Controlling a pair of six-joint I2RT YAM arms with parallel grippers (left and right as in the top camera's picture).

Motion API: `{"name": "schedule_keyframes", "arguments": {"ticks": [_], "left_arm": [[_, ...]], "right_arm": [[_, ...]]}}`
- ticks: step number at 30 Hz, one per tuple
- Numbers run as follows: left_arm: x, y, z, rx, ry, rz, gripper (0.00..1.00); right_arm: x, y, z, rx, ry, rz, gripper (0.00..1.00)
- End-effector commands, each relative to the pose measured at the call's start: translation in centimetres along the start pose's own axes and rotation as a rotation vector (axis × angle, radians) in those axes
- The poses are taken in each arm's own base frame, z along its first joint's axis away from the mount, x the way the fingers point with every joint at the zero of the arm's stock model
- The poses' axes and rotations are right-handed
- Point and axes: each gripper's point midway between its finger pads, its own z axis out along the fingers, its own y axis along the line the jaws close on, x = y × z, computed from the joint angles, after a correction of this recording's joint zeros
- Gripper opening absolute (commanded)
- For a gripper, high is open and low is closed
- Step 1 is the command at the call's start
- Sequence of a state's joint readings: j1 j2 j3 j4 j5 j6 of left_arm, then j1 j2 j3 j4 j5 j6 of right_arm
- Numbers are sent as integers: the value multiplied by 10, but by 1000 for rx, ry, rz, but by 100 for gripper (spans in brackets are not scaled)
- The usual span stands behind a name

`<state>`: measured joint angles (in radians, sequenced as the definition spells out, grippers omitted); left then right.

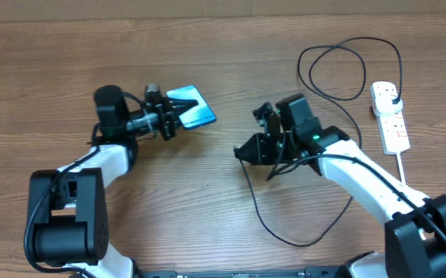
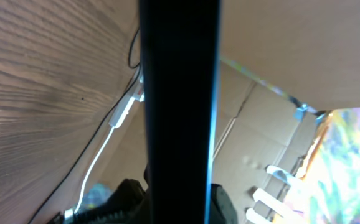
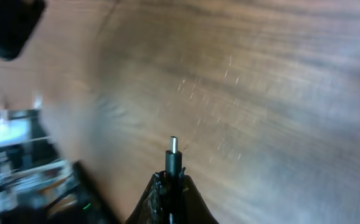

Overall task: Plug charger to phone and switch on socket
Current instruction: 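Lift the plug with the right gripper toward the phone's bottom port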

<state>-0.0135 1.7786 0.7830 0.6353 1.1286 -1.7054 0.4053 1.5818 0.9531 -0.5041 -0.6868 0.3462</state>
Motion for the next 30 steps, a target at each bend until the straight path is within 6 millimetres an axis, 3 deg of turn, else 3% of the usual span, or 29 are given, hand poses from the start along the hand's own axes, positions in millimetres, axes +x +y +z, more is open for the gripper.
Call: {"name": "schedule_keyframes", "arguments": {"ticks": [1, 13, 20, 30], "left_arm": [[2, -14, 13, 14, -34, 96, 4], [10, -20, 63, -16, 83, 136, 4], [20, -34, 82, 24, 124, 259, 4], [26, -36, 83, 40, 148, 358, 4]], "right_arm": [[7, 27, -22, -150, 22, -46, 4], [19, 34, -69, -318, -33, -32, 4], [28, 43, -69, -415, -3, -21, 4], [4, 52, -72, -461, -66, 33, 4]]}}
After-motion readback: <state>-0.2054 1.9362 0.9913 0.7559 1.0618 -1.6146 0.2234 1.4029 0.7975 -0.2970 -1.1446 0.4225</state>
